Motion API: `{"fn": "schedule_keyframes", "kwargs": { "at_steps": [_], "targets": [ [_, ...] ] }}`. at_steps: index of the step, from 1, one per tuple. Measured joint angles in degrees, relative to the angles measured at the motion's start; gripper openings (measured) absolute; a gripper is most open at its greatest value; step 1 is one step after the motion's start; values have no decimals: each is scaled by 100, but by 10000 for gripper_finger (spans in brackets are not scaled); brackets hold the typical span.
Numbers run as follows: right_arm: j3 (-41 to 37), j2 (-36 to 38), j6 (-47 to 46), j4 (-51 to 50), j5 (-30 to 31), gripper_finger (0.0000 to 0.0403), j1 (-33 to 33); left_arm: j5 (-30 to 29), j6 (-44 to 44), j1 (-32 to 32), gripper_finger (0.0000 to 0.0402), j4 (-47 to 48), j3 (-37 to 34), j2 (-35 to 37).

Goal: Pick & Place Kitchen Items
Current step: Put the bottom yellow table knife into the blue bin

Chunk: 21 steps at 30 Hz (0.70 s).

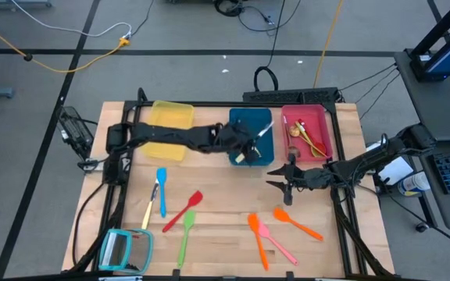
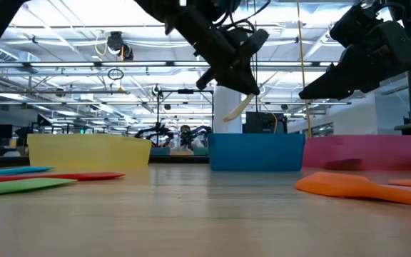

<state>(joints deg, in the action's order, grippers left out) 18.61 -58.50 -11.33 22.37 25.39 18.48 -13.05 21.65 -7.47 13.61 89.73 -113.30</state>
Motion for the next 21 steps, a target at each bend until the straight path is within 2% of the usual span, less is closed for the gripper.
{"fn": "schedule_keyframes", "kwargs": {
  "at_steps": [7, 21],
  "targets": [
    [0, 0, -288, -120, 0, 136, 0, -4, 135, -498, 36, 116, -8, -129],
    [-227, 0, -320, 65, -6, 134, 0, -53, 617, -584, 51, 254, -25, -998]
  ]
}}
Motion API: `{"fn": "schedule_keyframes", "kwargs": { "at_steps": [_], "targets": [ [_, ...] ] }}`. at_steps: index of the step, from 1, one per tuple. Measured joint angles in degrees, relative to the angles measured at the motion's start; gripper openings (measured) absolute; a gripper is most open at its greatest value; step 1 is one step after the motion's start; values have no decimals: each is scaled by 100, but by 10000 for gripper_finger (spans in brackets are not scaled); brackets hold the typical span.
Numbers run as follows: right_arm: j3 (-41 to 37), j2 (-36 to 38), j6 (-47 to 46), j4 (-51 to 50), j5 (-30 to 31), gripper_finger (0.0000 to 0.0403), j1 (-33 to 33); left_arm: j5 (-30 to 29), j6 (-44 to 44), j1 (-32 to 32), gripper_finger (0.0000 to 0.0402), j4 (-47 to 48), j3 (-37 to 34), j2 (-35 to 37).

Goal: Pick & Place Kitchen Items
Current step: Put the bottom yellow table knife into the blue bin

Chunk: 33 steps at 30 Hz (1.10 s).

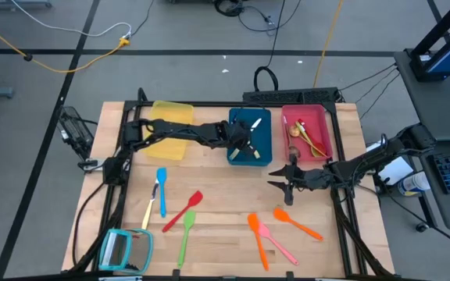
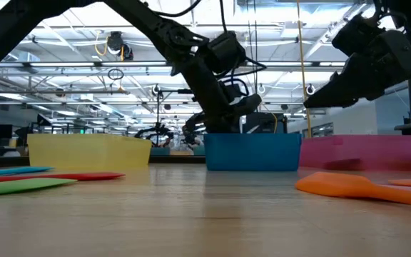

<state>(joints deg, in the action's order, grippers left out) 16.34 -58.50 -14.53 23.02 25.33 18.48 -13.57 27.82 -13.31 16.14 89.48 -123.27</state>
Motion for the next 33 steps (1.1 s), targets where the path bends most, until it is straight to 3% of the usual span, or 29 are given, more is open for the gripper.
{"fn": "schedule_keyframes", "kwargs": {
  "at_steps": [9, 20, 33],
  "targets": [
    [-372, -2, -108, 785, 6, 134, 0, 14, -229, -173, 57, -24, 4, -190],
    [-409, -2, 533, 1147, 8, 138, 0, 40, -473, -226, 59, 24, 8, -353],
    [-407, 0, 1622, 1752, 10, 208, -394, 435, -328, -162, 128, 133, -1, -75]
  ]
}}
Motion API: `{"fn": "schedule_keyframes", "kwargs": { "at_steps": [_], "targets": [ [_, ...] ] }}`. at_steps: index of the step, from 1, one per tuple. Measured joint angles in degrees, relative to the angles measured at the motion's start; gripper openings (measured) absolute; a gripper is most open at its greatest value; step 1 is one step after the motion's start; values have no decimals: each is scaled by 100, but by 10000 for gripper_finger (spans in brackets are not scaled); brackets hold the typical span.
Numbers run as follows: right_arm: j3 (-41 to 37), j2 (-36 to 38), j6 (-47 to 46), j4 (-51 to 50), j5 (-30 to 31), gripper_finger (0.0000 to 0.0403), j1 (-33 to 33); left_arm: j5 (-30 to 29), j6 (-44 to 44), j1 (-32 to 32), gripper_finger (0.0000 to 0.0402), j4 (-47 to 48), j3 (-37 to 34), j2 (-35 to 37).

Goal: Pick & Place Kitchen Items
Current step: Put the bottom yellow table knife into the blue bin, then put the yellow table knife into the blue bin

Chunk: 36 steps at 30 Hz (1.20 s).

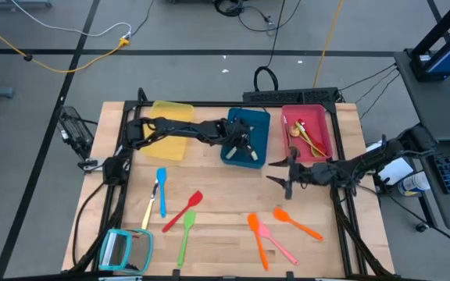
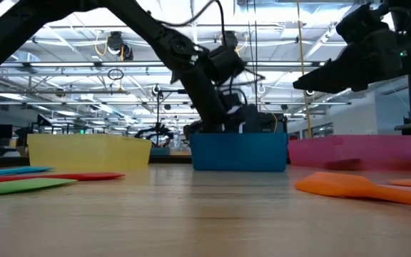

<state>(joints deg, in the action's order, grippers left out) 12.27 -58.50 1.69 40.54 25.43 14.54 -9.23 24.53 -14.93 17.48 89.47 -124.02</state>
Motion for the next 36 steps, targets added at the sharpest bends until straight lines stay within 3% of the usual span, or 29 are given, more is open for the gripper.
{"fn": "schedule_keyframes", "kwargs": {
  "at_steps": [10, 16, 26, 36],
  "targets": [
    [0, -1, 556, -44, -5, 214, -469, -24, 196, 438, 105, 1031, 9, 1142],
    [0, -2, 669, -35, -15, 214, -685, -25, 365, 1009, 102, 2139, 9, 1667],
    [4, -2, 654, -48, -20, 212, -810, 60, 2118, 2009, 102, 4373, 9, 2051],
    [4, 0, 327, -85, -24, 212, -810, 946, 3649, 2699, 102, 6582, 2, 2058]
  ]
}}
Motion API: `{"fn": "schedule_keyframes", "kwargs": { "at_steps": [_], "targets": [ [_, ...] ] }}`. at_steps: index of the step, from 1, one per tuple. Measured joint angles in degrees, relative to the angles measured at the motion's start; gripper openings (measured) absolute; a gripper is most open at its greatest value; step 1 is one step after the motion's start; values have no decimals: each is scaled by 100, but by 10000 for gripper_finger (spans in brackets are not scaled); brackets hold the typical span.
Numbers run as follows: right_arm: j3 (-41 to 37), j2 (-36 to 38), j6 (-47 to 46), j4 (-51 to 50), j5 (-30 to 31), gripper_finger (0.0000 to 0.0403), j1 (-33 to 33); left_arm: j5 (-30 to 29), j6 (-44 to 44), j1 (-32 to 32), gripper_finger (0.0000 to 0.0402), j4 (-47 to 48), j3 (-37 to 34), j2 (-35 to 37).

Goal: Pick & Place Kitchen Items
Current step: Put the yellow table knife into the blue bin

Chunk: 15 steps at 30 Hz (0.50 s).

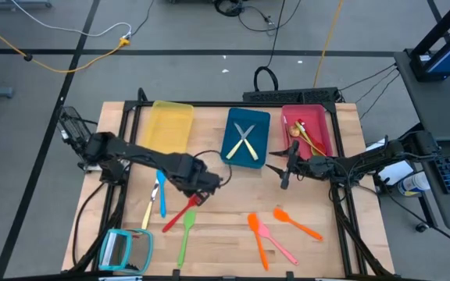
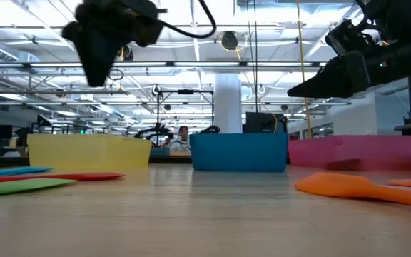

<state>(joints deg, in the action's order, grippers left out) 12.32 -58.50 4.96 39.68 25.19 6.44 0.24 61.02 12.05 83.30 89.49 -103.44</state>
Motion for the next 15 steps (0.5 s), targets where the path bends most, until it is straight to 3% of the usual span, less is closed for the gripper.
{"fn": "schedule_keyframes", "kwargs": {
  "at_steps": [7, 15],
  "targets": [
    [0, 0, -294, -16, -2, 212, 1, 652, -51, 446, 102, 187, -255, -2],
    [0, 0, -303, -201, -138, 212, 2, 1588, -159, 802, 102, 194, -1096, -2]
  ]
}}
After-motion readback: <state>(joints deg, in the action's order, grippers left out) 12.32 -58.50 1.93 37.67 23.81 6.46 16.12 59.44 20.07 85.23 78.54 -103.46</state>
